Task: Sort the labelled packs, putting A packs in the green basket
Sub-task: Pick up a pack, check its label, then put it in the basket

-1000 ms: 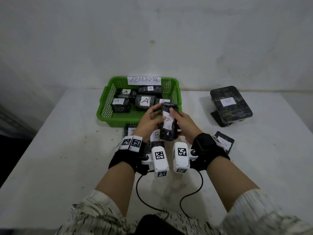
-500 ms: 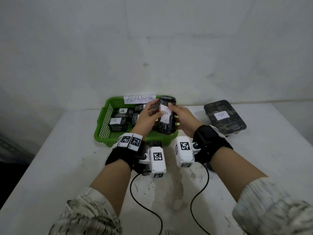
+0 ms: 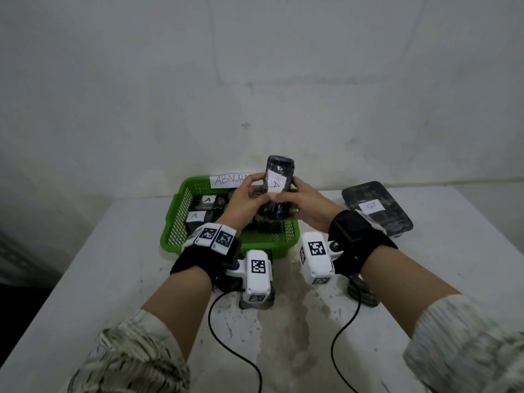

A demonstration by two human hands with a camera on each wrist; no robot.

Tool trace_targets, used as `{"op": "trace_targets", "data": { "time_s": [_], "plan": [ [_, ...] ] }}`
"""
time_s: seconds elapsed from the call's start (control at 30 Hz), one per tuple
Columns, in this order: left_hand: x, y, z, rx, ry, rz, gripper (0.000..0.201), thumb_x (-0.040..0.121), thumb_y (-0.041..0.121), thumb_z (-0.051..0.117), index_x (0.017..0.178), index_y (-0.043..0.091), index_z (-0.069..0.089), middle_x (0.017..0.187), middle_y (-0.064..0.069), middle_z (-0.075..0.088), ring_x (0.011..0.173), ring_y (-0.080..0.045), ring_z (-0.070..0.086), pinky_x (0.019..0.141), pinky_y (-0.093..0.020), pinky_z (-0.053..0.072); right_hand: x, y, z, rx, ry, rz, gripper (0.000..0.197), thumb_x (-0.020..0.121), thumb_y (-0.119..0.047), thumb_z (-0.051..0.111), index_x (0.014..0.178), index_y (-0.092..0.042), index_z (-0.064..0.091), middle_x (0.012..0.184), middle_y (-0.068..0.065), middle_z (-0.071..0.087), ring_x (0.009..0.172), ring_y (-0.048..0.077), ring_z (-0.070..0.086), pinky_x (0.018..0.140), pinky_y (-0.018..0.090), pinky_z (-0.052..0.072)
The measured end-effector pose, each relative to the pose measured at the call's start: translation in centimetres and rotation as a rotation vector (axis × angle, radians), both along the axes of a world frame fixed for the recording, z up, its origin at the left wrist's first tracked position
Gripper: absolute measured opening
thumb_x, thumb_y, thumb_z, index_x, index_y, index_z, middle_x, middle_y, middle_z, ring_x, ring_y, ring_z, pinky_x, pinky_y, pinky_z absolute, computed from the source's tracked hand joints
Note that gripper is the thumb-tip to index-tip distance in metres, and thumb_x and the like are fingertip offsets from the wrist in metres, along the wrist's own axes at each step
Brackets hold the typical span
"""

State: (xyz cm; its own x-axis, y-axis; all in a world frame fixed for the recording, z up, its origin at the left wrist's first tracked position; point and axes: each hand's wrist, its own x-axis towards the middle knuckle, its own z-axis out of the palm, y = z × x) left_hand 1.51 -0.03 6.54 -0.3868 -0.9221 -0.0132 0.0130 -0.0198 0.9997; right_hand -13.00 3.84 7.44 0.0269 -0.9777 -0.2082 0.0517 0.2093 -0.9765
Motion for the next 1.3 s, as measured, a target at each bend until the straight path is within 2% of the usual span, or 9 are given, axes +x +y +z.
{"op": "trace_targets", "data": {
  "time_s": [0.13,0.4,0.63,0.73,0.8,0.9,1.03,1.2,1.3],
  "plan": [
    [0.0,0.2,0.1,0.047,0.005,-0.014,0.038,0.091,0.005,0.057,0.126,0.015,0.049,0.104,-0.003,0.064,0.086,-0.011,0.064,0.065,-0.022,0.057,-0.1,0.3,-0.2,-0.005,0.020,0.012,0.066,0.085,0.009,0.059,0.138,-0.023,0.035,0.115,0.007,0.063,0.099,0.025,0.064,0.084,0.048,0.055],
    [0.4,0.3,-0.3,0.031,-0.073,-0.058,0.050,0.087,-0.006,0.055,0.132,0.011,0.041,0.116,-0.013,0.060,0.097,-0.021,0.061,0.064,-0.019,0.056,-0.1,0.5,-0.7,-0.052,0.033,0.039,0.073,0.079,0.010,0.066,0.138,-0.020,0.035,0.116,0.005,0.064,0.101,0.020,0.064,0.086,0.038,0.056],
    [-0.9,0.7,0.0,-0.063,-0.110,0.102,0.035,0.091,0.010,0.057,0.121,0.014,0.041,0.091,-0.001,0.049,0.079,-0.015,0.057,0.048,-0.016,0.049,0.5,1.2,-1.1,-0.252,0.264,-0.070,0.081,0.074,0.004,0.075,0.142,-0.016,0.035,0.100,-0.011,0.055,0.083,-0.005,0.054,0.059,0.004,0.044],
    [-0.9,0.8,0.5,0.089,-0.030,0.119,0.038,0.094,0.027,0.053,0.125,0.012,0.036,0.101,-0.004,0.058,0.093,-0.021,0.061,0.070,-0.034,0.058,0.6,1.5,-1.1,-0.246,0.237,0.004,0.079,0.081,-0.001,0.071,0.146,-0.024,0.033,0.093,-0.009,0.051,0.080,-0.001,0.057,0.064,0.006,0.047],
    [-0.6,0.5,0.2,0.148,-0.003,0.130,0.046,0.093,0.037,0.052,0.126,0.011,0.034,0.115,-0.011,0.058,0.101,-0.024,0.062,0.088,-0.048,0.053,0.4,1.7,-0.9,-0.237,0.238,0.025,0.061,0.089,-0.009,0.064,0.143,-0.026,0.040,0.082,-0.005,0.050,0.072,-0.002,0.057,0.063,0.007,0.046],
    [-0.1,0.5,-0.3,0.169,-0.039,0.126,0.049,0.091,0.045,0.052,0.124,0.012,0.037,0.120,-0.010,0.056,0.105,-0.022,0.060,0.095,-0.053,0.048,0.3,1.7,-0.8,-0.237,0.254,-0.016,0.028,0.097,-0.022,0.052,0.124,-0.020,0.062,0.086,-0.014,0.060,0.077,-0.005,0.058,0.065,0.010,0.043],
    [-0.3,0.7,-0.8,0.146,-0.075,0.058,0.032,0.094,0.039,0.049,0.117,0.017,0.043,0.121,-0.009,0.058,0.108,-0.021,0.059,0.097,-0.050,0.046,0.9,1.0,-1.0,-0.199,0.087,-0.228,0.015,0.098,-0.035,0.050,0.097,-0.021,0.049,0.079,-0.008,0.055,0.061,0.000,0.059,0.061,0.027,0.047],
    [-0.5,1.3,-1.2,0.169,-0.066,0.012,0.030,0.096,0.031,0.049,0.119,0.012,0.044,0.119,-0.011,0.059,0.104,-0.024,0.061,0.094,-0.044,0.048,1.0,0.6,-1.4,-0.134,0.222,-0.213,0.042,0.094,-0.041,0.054,0.127,-0.016,0.046,0.099,-0.006,0.054,0.085,0.013,0.056,0.065,0.023,0.044],
    [-0.3,1.4,-1.2,0.177,-0.061,-0.004,0.025,0.098,0.028,0.045,0.117,0.012,0.046,0.105,-0.005,0.062,0.092,-0.017,0.062,0.084,-0.039,0.050,0.7,0.7,-1.6,-0.107,0.255,-0.233,0.043,0.090,-0.045,0.059,0.122,-0.018,0.051,0.103,-0.006,0.054,0.094,0.013,0.053,0.070,0.022,0.040]
  ]
}}
